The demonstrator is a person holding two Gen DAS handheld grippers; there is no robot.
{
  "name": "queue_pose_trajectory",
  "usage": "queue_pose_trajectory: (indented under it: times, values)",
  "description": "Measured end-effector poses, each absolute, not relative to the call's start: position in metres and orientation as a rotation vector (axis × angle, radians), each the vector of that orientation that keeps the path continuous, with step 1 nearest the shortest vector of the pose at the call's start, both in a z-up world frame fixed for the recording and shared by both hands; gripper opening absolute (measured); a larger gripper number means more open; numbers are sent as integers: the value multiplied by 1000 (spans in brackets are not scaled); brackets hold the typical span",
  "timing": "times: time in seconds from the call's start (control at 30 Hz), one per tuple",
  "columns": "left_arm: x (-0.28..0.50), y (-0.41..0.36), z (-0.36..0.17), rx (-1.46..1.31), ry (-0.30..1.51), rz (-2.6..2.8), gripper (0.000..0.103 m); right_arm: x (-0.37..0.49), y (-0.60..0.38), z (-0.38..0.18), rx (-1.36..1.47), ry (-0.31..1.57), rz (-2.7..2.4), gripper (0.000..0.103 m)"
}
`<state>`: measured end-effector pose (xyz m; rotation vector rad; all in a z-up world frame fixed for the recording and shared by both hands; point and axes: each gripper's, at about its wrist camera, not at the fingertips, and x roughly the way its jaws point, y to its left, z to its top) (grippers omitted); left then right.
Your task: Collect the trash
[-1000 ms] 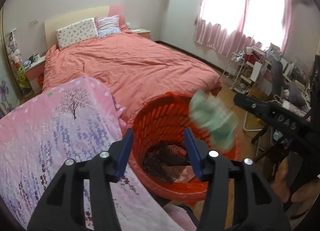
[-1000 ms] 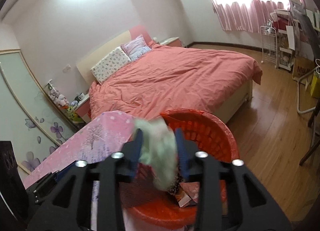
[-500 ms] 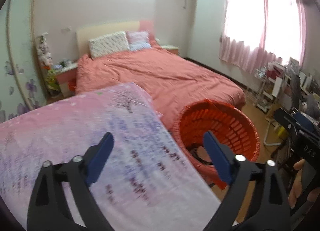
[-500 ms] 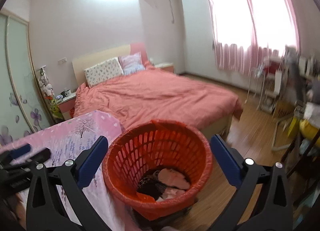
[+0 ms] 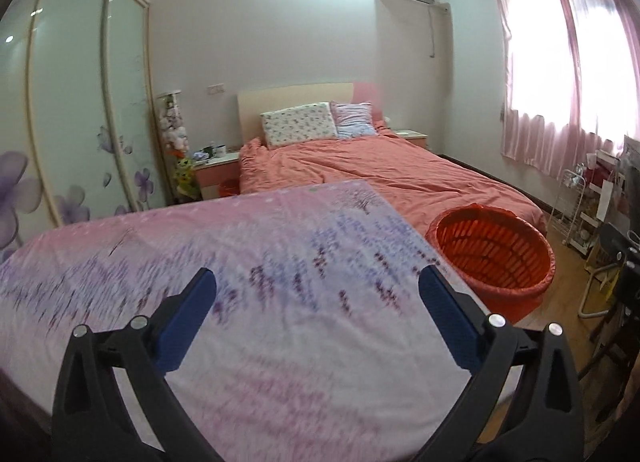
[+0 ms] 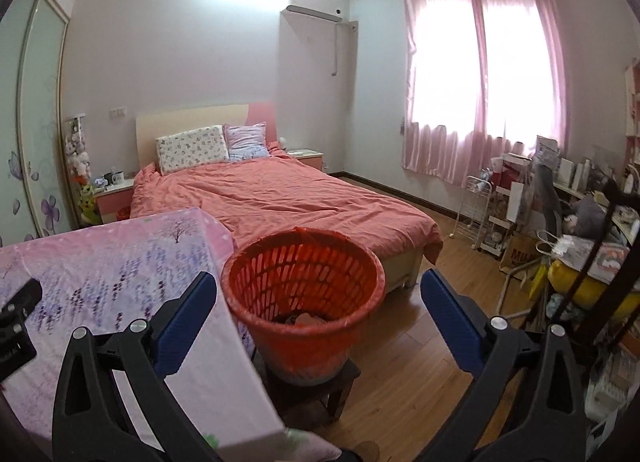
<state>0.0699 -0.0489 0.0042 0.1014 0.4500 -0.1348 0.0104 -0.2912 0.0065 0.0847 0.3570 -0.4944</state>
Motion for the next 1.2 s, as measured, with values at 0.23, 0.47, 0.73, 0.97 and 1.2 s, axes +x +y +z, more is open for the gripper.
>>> queue_pose_trajectory:
  times: [0.23, 0.47, 0.73, 0.97, 1.2]
  values:
    - [33, -17, -5, 53, 449, -25, 99, -3, -264, 3, 58, 328, -492, 101]
    - [17, 0, -9, 33, 472, 12, 99, -6, -253, -6, 77, 387, -438, 101]
    - [19, 11, -10, -10, 524, 7, 99, -7, -240, -15, 63, 449, -424, 101]
    - [21, 10, -10, -26, 558, -11, 99, -10, -236, -17, 84, 478, -405, 101]
    - [22, 5, -11, -21, 569, -11, 99, -9, -240, -18, 91, 499, -452, 101]
